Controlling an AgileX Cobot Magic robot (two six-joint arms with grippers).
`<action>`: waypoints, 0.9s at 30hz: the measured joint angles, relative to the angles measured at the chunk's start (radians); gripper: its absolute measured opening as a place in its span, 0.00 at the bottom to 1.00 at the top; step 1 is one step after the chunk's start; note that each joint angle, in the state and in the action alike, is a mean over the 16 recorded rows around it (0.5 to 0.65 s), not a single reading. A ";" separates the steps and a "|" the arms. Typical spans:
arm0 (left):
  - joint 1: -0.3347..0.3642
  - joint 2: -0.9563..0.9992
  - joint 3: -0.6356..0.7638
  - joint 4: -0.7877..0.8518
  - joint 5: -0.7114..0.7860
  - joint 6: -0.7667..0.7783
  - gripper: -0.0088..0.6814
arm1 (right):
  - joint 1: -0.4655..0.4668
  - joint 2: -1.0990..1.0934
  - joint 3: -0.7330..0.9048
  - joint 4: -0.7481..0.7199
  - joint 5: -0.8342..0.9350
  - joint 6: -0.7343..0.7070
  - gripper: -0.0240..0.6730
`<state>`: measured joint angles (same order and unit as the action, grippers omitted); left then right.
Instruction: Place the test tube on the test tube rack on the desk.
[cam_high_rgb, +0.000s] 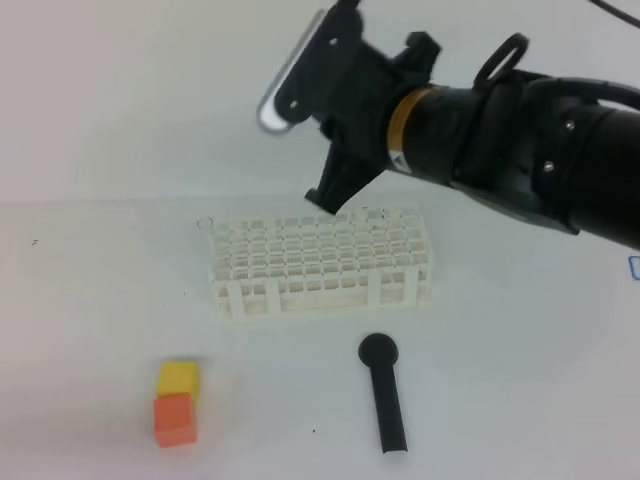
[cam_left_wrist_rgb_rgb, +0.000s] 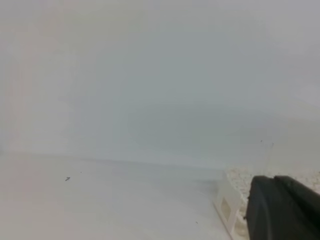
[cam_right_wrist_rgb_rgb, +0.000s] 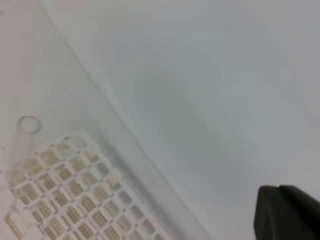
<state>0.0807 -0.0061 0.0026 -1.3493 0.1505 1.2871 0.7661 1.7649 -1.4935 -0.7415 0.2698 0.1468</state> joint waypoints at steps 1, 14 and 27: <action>0.000 0.000 0.000 0.000 0.000 0.000 0.01 | -0.007 -0.002 0.000 -0.015 0.009 0.033 0.03; 0.000 -0.001 0.002 0.000 0.000 0.000 0.01 | -0.086 -0.098 0.012 -0.347 0.151 0.480 0.03; 0.000 -0.001 0.002 0.000 0.000 0.000 0.01 | -0.280 -0.328 0.253 -0.543 0.024 0.796 0.03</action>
<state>0.0807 -0.0073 0.0043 -1.3492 0.1505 1.2872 0.4865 1.4372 -1.2404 -1.2850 0.2937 0.9432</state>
